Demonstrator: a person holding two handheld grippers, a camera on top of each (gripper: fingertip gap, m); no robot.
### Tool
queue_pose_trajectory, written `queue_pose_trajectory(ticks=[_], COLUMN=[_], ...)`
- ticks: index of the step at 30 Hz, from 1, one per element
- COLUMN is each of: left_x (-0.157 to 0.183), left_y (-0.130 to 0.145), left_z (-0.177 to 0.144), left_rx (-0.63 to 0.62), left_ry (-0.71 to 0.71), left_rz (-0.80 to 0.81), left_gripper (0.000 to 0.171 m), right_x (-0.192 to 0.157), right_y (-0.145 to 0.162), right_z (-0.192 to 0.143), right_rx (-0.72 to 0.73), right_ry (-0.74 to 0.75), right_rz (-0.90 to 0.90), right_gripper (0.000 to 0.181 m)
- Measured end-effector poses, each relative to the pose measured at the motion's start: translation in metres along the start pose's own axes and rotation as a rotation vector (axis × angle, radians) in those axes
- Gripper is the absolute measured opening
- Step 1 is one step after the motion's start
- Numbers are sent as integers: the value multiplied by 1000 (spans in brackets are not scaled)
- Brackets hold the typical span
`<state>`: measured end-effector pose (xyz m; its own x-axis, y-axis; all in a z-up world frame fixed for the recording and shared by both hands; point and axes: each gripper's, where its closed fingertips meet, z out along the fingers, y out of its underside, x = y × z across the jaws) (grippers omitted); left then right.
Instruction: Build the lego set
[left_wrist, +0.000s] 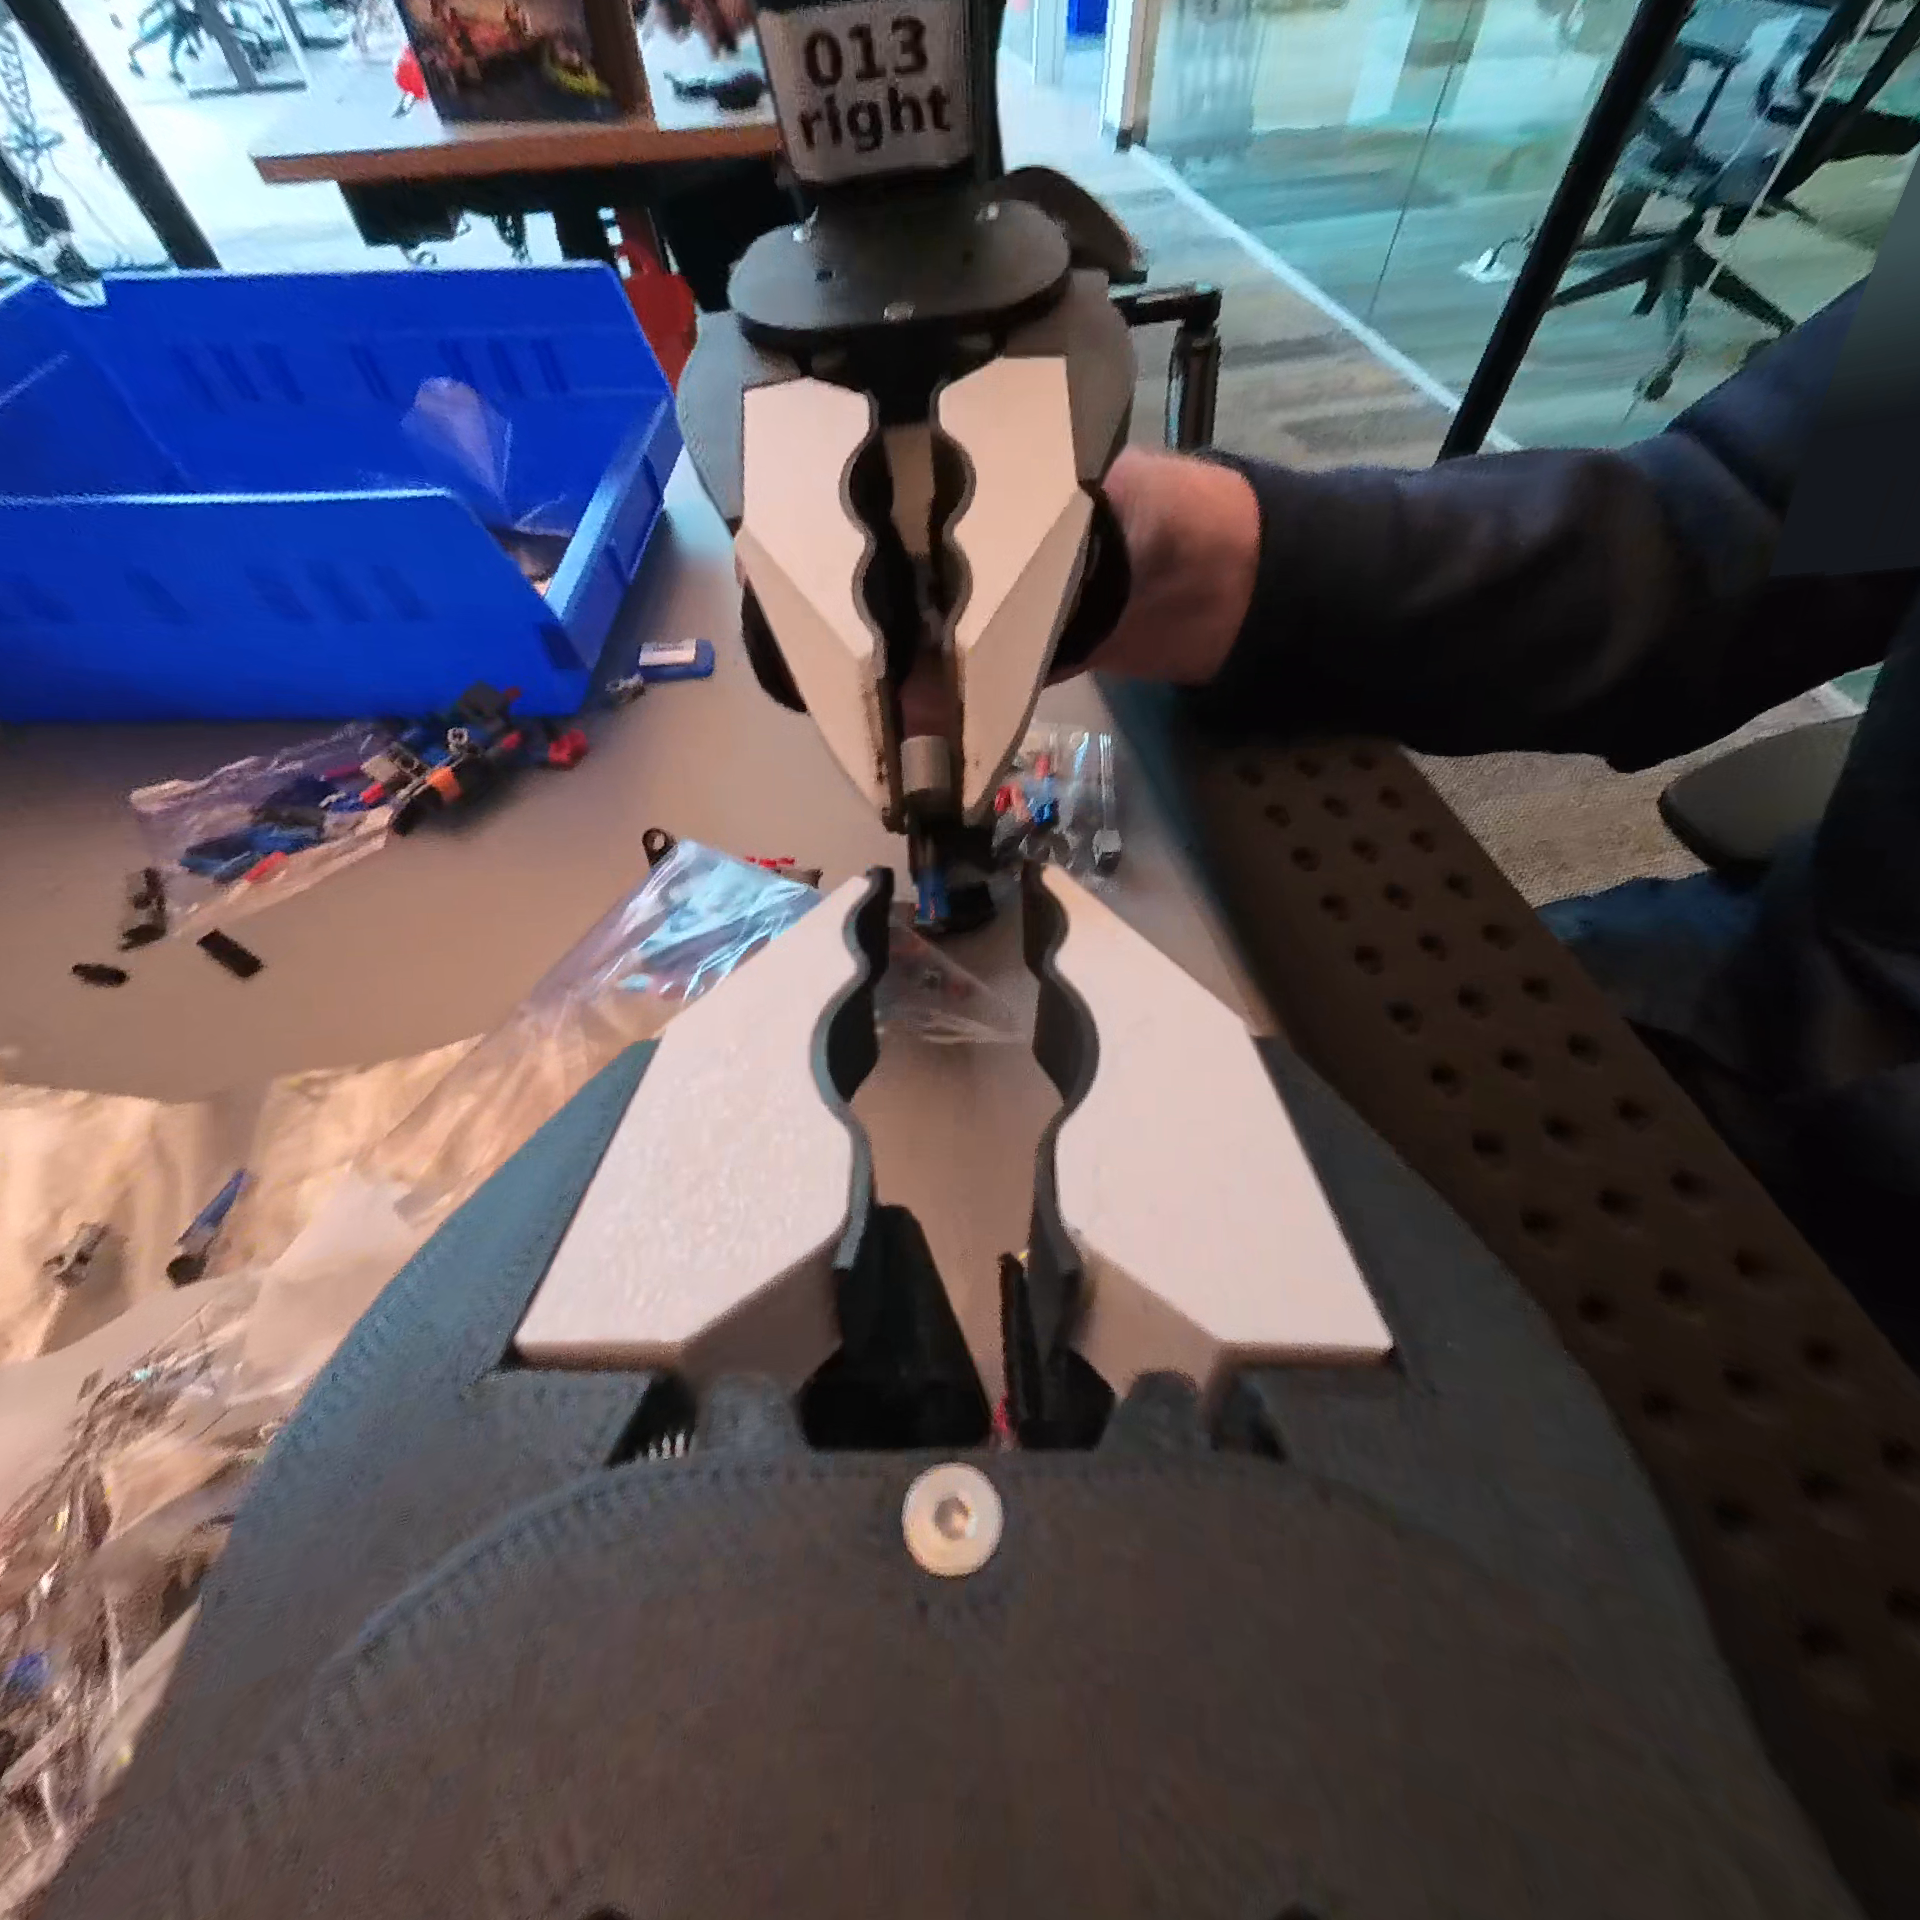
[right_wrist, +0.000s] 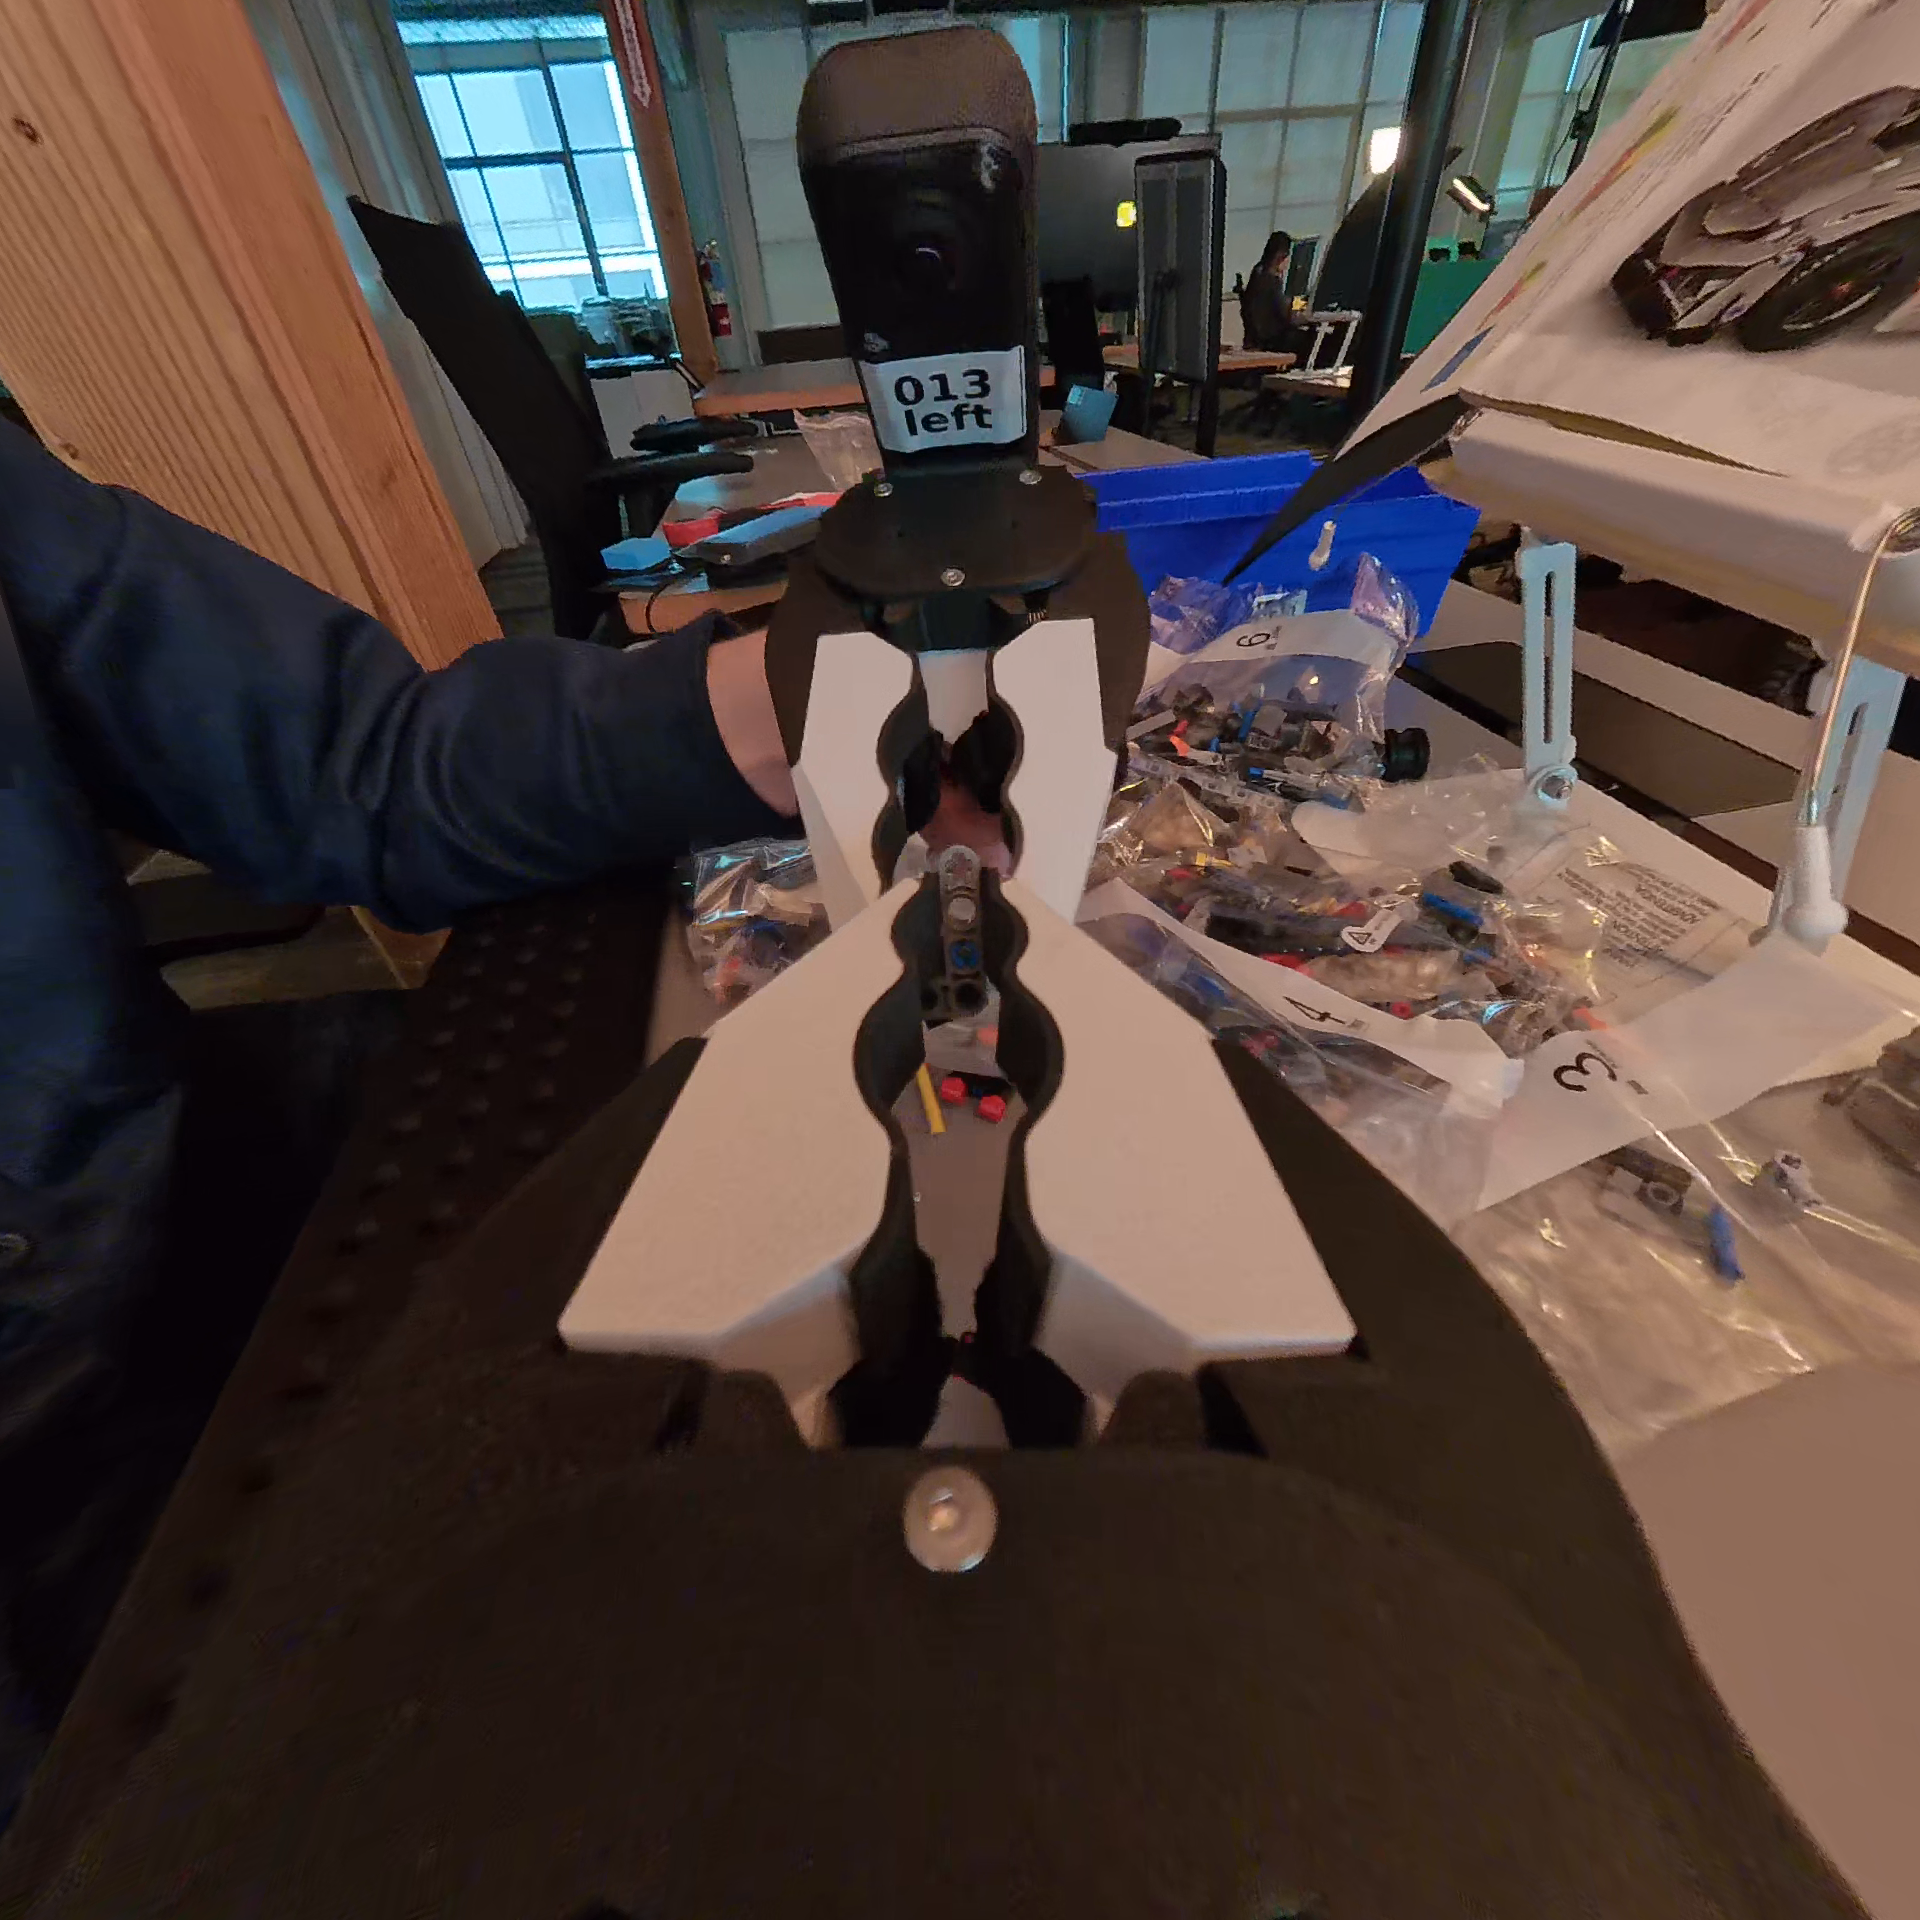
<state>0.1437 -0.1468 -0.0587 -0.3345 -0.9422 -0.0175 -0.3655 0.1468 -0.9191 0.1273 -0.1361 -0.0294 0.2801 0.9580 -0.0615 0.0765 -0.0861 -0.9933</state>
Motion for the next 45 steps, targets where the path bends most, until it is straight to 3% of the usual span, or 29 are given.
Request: queue_pose_trajectory(ticks=[3,13,24,32,33,34,35,36,40,45], left_x=[1,-4,-6,-6,-14,-19,-21,-20,-16,-11], left_y=[-7,-8,4,3,9,1,-13,-17,-6,-7], left_z=[0,-10,-4,-23,-35,-53,-71,-77,-52,-51], left_rx=[42,35,-65,-79,-102,-29,84,113,41,102], left_ry=[7,-48,-93,-124,-175,-198,-202,-192,-159,-91], left_rz=[-3,55,124,182,178,147,113,104,109,72], left_gripper=[15,13,14,13,14,13,13,13,14,14], right_x=[-1,5,4,2,5,6,9,13,3,1], right_y=[-1,3,17,12,1,-16,-20,-13,18,25], right_z=[1,-7,-1,-7,-22,-40,-49,-46,-13,-17], right_rx=[1,-8,-128,-138,-68,36,66,24,-149,-164], right_ry=[1,22,56,83,100,99,113,132,52,19], right_rz=[-14,28,-21,-67,-53,-30,-22,-24,-28,9], right_gripper=[4,11,5,4,4,4,4,4,5,5])
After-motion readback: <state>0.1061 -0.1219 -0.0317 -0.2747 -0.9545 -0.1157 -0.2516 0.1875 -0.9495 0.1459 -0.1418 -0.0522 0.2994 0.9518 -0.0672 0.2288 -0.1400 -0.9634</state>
